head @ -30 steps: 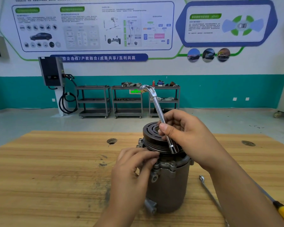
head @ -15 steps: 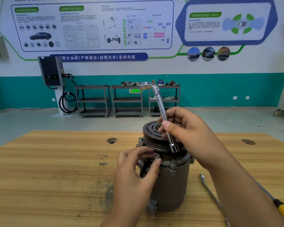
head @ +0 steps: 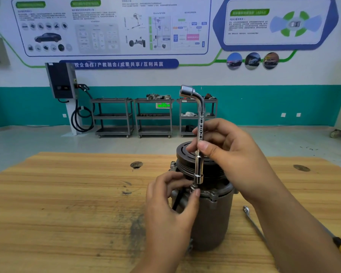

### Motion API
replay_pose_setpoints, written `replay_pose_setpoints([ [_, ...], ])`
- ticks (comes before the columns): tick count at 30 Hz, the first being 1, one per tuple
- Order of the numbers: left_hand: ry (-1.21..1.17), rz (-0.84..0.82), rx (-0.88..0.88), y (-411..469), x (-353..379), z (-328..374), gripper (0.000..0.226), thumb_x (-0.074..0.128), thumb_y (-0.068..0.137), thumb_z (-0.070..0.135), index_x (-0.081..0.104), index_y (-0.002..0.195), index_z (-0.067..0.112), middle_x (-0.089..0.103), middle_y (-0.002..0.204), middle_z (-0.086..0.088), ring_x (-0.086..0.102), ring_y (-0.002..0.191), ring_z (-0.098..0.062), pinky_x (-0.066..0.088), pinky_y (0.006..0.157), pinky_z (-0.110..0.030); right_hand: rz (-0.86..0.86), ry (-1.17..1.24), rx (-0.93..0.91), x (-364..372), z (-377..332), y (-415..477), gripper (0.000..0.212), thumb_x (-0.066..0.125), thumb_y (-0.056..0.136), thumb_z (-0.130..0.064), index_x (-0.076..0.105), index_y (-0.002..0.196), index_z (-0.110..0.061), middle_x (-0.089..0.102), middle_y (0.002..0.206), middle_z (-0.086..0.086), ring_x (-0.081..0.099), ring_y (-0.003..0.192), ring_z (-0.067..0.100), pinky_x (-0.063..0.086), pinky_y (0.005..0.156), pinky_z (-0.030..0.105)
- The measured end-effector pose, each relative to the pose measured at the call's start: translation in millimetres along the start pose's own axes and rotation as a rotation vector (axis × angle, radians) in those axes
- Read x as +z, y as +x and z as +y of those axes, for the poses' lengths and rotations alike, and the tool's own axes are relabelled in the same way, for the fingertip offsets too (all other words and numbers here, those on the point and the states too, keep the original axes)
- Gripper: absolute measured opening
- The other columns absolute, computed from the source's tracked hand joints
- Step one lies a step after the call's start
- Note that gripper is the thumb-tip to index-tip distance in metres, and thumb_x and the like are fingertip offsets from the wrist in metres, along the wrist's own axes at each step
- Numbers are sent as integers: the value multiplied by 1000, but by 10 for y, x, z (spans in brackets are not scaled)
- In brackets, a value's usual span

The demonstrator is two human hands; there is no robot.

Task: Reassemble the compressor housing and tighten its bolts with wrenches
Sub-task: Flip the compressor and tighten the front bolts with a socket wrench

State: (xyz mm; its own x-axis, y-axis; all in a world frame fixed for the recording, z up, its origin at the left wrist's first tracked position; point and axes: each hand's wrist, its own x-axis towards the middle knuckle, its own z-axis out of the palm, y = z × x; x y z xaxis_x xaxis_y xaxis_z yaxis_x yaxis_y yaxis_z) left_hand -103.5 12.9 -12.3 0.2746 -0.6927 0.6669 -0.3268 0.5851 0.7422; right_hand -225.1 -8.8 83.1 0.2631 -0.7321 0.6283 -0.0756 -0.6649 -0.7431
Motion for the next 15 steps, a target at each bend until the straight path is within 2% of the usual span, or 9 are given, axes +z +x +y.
replay_pose_setpoints([
  [2,-14,-15,-21,-9,-10,-2,38,69,66,40,49,97,52,68,90,20,58,99,-3,49,84,-33,-7,-41,11,-5,3,-3,20,54,90,-5,56,97,-23,73,83,-9,67,84,4,53,75,19],
  [3,-21,-19,-32,-11,-12,-1,38,70,67,37,50,96,52,68,91,16,59,98,-1,50,84,-35,-6,-52,14,-9,1,-6,20,54,90,-6,56,97,-24,73,84,-10,68,84,5,53,74,21],
  [5,-21,-13,-33,-14,-10,3,38,70,67,34,51,95,51,67,92,8,59,94,3,47,86,-23,1,-63,20,-13,-5,-13,19,54,91,-6,55,97,-24,73,84,-10,68,85,5,51,76,24],
  [7,0,-4,-24,-12,-9,14,38,72,68,32,51,95,50,66,94,5,59,93,6,40,81,-10,3,-72,22,-13,-11,-15,19,53,91,-5,55,96,-23,73,85,-9,68,85,6,50,78,26],
  [12,3,-32,-43,-6,-30,0,46,78,72,18,53,95,48,65,95,5,60,93,5,51,83,-35,11,-110,53,-37,-20,-7,17,53,91,-7,56,95,-24,74,83,-9,68,84,7,49,84,34],
  [13,2,-36,-38,-2,-33,1,45,78,72,19,53,95,48,65,95,5,60,93,6,51,84,-32,12,-117,58,-46,-22,-9,18,53,91,-7,57,95,-24,74,82,-9,68,84,7,49,84,35],
  [15,13,-35,-10,5,-33,12,39,77,71,19,56,93,43,64,95,2,59,91,9,43,84,-11,10,-119,63,-53,-25,-15,20,52,91,-7,59,95,-26,74,82,-8,68,84,8,50,85,36],
])
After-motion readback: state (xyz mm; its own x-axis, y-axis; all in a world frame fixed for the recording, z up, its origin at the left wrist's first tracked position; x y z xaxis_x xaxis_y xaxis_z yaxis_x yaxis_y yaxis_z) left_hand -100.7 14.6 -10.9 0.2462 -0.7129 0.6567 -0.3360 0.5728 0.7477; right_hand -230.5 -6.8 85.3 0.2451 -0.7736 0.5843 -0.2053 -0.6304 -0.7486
